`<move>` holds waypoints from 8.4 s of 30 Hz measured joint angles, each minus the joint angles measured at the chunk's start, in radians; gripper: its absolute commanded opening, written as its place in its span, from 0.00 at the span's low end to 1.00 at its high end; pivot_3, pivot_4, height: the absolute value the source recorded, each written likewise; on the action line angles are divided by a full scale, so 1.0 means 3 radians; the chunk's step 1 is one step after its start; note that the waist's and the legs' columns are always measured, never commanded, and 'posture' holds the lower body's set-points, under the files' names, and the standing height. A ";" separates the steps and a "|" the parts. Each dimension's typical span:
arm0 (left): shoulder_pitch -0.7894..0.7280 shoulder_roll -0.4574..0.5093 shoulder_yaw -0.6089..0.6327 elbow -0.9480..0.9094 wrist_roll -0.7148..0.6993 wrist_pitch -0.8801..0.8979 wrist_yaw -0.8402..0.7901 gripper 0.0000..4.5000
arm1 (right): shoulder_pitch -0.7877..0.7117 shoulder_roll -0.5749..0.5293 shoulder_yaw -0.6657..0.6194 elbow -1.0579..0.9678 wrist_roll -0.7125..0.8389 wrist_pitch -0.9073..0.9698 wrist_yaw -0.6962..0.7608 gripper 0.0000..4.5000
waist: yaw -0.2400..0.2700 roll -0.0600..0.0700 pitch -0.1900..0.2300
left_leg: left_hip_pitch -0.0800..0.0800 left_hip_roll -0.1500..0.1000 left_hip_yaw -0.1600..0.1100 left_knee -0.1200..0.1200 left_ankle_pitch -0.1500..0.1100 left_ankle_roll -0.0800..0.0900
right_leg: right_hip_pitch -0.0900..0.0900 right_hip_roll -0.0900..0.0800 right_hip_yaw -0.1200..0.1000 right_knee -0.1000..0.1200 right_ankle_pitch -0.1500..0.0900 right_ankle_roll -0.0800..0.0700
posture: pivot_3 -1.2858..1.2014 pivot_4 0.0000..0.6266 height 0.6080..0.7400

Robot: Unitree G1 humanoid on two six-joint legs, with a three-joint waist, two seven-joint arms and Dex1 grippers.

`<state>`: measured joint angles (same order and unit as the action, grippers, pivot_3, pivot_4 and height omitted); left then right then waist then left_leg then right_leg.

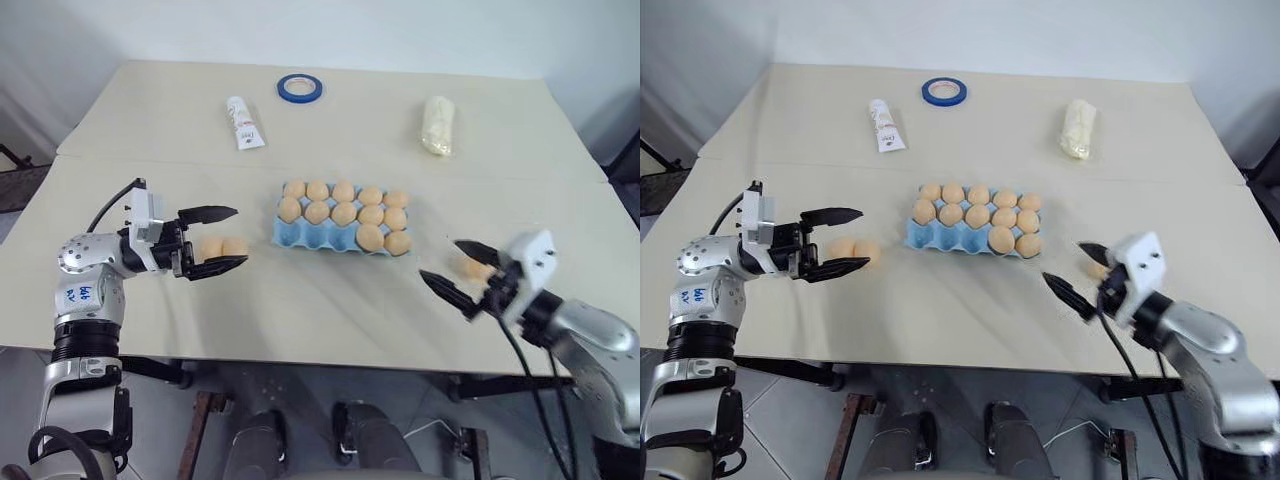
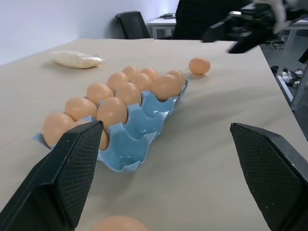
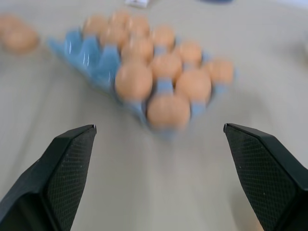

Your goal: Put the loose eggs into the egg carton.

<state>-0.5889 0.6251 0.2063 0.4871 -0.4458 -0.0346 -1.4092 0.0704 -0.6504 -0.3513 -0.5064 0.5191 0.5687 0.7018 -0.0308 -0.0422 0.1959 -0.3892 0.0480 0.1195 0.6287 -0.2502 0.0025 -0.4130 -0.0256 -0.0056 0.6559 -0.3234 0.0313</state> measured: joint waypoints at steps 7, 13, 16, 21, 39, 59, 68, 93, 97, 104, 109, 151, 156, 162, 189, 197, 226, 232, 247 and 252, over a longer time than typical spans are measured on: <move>0.0023 0.0002 0.0022 0.0000 -0.0001 0.0013 0.0000 1.00 | 0.0419 -0.0069 -0.0352 -0.0001 0.0044 -0.0082 0.0117 0.99 | -0.0003 0.0000 0.0000 | 0.0003 -0.0001 0.0001 0.0002 0.0002 -0.0001 | 0.0002 0.0000 0.0002 0.0003 0.0001 0.0001 | 0.52 0.24 1.00; 0.0023 0.0008 0.0033 0.0000 -0.0001 0.0033 -0.0003 1.00 | 0.0369 -0.0037 -0.0381 0.0063 -0.0025 -0.0189 -0.0013 0.99 | 0.0002 0.0000 0.0000 | 0.0002 -0.0001 0.0001 0.0001 0.0002 -0.0001 | 0.0001 0.0000 0.0002 0.0001 0.0001 0.0001 | 0.52 0.24 1.00; 0.0021 0.0015 0.0037 0.0000 -0.0001 0.0037 -0.0002 1.00 | 0.0219 0.0070 -0.0302 0.0240 -0.0180 -0.0258 -0.0220 0.99 | -0.0002 0.0000 0.0000 | 0.0002 -0.0001 0.0002 0.0001 0.0002 -0.0002 | 0.0001 -0.0001 0.0003 0.0001 0.0001 0.0001 | 0.52 0.24 1.00; 0.0021 0.0017 0.0040 -0.0017 -0.0001 0.0048 0.0033 1.00 | -0.0236 0.0443 -0.0057 0.0679 -0.0443 -0.0381 -0.0664 0.99 | -0.0014 0.0000 0.0000 | 0.0003 -0.0001 0.0002 0.0001 0.0003 -0.0004 | 0.0000 -0.0001 0.0004 0.0003 0.0001 0.0000 | 0.52 0.24 1.00; 0.0269 0.0040 0.0106 -0.0306 -0.0085 0.0115 0.0219 1.00 | -0.0799 0.0726 0.0358 0.1527 -0.0951 -0.0641 -0.1166 0.39 | -0.0015 0.0002 0.0001 | 0.0001 -0.0001 0.0003 -0.0001 0.0002 -0.0004 | -0.0002 -0.0001 0.0003 0.0005 0.0000 -0.0001 | 0.52 0.24 1.00; 0.0837 0.0107 0.0470 -0.0849 -0.0198 0.0196 0.0762 1.00 | -0.1918 0.1330 0.1381 0.1069 -0.0782 -0.0165 -0.1074 0.39 | -0.0086 0.0002 0.0001 | -0.0004 0.0000 0.0001 -0.0005 0.0002 -0.0005 | -0.0008 -0.0005 0.0000 0.0003 0.0000 -0.0003 | 0.52 0.24 1.00; 0.1096 0.0109 0.0586 -0.1115 -0.0243 0.0228 0.0954 1.00 | -0.2165 0.1481 0.1711 0.1702 -0.1018 -0.0512 -0.0828 0.47 | -0.0089 0.0002 0.0001 | -0.0004 0.0001 -0.0001 -0.0006 0.0001 -0.0006 | -0.0008 -0.0006 -0.0002 0.0003 -0.0001 -0.0004 | 0.52 0.24 1.00; 0.1456 0.0111 0.0929 -0.1360 -0.0252 0.0219 0.1516 1.00 | -0.1796 0.0696 0.1251 0.1122 -0.0594 -0.0576 0.0140 1.00 | -0.0091 0.0002 0.0001 | -0.0003 0.0000 -0.0001 -0.0031 0.0001 -0.0009 | -0.0012 -0.0006 -0.0004 -0.0014 -0.0002 -0.0006 | 0.52 0.24 1.00; 0.1733 0.0117 0.1096 -0.1432 -0.0252 0.0215 0.1571 1.00 | -0.1610 0.0367 0.1075 0.1158 -0.0401 -0.0715 0.0606 1.00 | -0.0091 0.0002 0.0001 | -0.0001 0.0001 -0.0001 -0.0031 0.0001 -0.0008 | -0.0010 -0.0005 -0.0004 -0.0013 -0.0002 -0.0007 | 0.52 0.24 1.00; 0.2164 0.0084 0.1472 -0.1480 -0.0254 0.0101 0.1796 1.00 | -0.1213 -0.0302 0.0806 0.1298 0.0026 -0.0685 0.1574 1.00 | -0.0086 0.0002 0.0001 | 0.0005 0.0000 -0.0002 -0.0037 -0.0001 -0.0007 | -0.0002 -0.0008 -0.0003 -0.0023 -0.0003 -0.0009 | 0.52 0.24 1.00; 0.2563 -0.0062 0.1539 -0.1615 -0.0328 0.0121 0.1834 1.00 | -0.1117 -0.0432 0.0719 0.1327 0.0185 -0.0660 0.1854 1.00 | -0.0081 0.0002 0.0001 | 0.0006 0.0002 -0.0007 -0.0044 -0.0006 -0.0019 | -0.0002 -0.0006 -0.0007 -0.0030 -0.0005 -0.0013 | 0.52 0.24 1.00; 0.1488 -0.0858 -0.0228 -0.2800 0.0351 0.1738 0.3812 1.00 | -0.1065 -0.0480 0.0723 0.1139 0.0196 -0.0423 0.1465 1.00 | 0.0009 0.0003 0.0001 | 0.0004 -0.0001 -0.0005 -0.0016 0.0001 -0.0005 | 0.0008 0.0000 -0.0003 -0.0021 0.0003 0.0001 | 0.52 0.24 1.00; 0.1456 -0.0859 -0.0254 -0.2795 0.0393 0.1876 0.3858 1.00 | -0.1064 -0.0480 0.0723 0.1139 0.0176 -0.0425 0.1437 1.00 | 0.0009 0.0003 0.0001 | 0.0003 -0.0001 -0.0005 -0.0004 0.0000 -0.0005 | 0.0009 0.0000 -0.0002 -0.0012 0.0003 0.0001 | 0.52 0.24 1.00; 0.1363 -0.0880 -0.0339 -0.2748 0.0453 0.1999 0.3891 1.00 | -0.1065 -0.0480 0.0723 0.1139 0.0169 -0.0431 0.1394 1.00 | 0.0010 0.0003 0.0001 | 0.0004 -0.0001 -0.0005 0.0000 0.0001 -0.0004 | 0.0009 0.0000 -0.0001 -0.0008 0.0003 0.0001 | 0.52 0.24 1.00; 0.1043 -0.0920 -0.0532 -0.2217 0.0713 0.2220 0.3864 0.50 | -0.1050 -0.0475 0.0723 0.1150 0.0097 -0.0516 0.1298 1.00 | 0.0012 0.0003 0.0001 | 0.0002 0.0000 -0.0005 -0.0002 0.0000 -0.0005 | 0.0007 0.0000 -0.0001 -0.0008 0.0003 0.0001 | 0.52 0.24 1.00; 0.0922 -0.0972 -0.0517 -0.2228 0.0697 0.2116 0.3781 0.35 | -0.0974 -0.0475 0.0723 0.1161 0.0097 -0.0522 0.1249 1.00 | 0.0012 0.0003 0.0001 | 0.0002 0.0000 -0.0005 -0.0001 0.0000 -0.0005 | 0.0007 -0.0001 -0.0001 -0.0008 0.0003 0.0001 | 0.52 0.24 1.00; 0.0023 -0.1696 -0.0969 -0.1095 0.0858 0.0914 0.3429 0.85 | -0.0672 -0.0423 0.0506 0.0918 0.0172 -0.0541 0.1010 1.00 | 0.0015 0.0003 0.0002 | 0.0000 -0.0003 -0.0004 0.0003 0.0001 -0.0004 | 0.0008 0.0002 0.0000 -0.0009 0.0004 0.0008 | 0.52 0.24 1.00; 0.0030 -0.1680 -0.0958 -0.1104 0.0861 0.1040 0.3421 1.00 | -0.0477 -0.0327 0.0276 0.0819 0.0351 -0.0616 0.1044 1.00 | 0.0015 0.0003 0.0002 | 0.0000 -0.0003 -0.0005 0.0002 0.0002 -0.0004 | 0.0008 0.0002 0.0000 -0.0008 0.0004 0.0009 | 0.52 0.24 1.00; 0.1063 -0.0634 -0.0465 -0.2458 0.0198 0.1730 0.2662 1.00 | -0.0343 -0.0102 0.0163 0.0728 0.0585 -0.0801 0.1057 1.00 | 0.0008 0.0005 0.0002 | 0.0007 -0.0002 -0.0004 0.0001 0.0003 -0.0008 | 0.0009 0.0000 0.0003 -0.0003 0.0002 0.0004 | 0.52 0.24 1.00; 0.1439 -0.0156 0.0004 -0.2523 0.0019 0.1814 0.2439 1.00 | -0.0330 -0.0091 0.0164 0.0723 0.0593 -0.0809 0.1056 1.00 | 0.0006 0.0005 0.0002 | 0.0006 -0.0001 -0.0004 -0.0005 0.0001 -0.0005 | 0.0009 -0.0002 0.0002 -0.0008 0.0001 0.0001 | 0.52 0.24 1.00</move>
<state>-0.1571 0.5782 0.2075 -0.2699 -0.4400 0.5095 -0.6776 -0.0285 -0.6776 -0.3020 -0.2896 0.6968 0.3259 1.0185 -0.0289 -0.0408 0.1965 -0.3874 0.0476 0.1183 0.6273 -0.2499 0.0009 -0.4102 -0.0263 -0.0050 0.6535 -0.3232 0.0316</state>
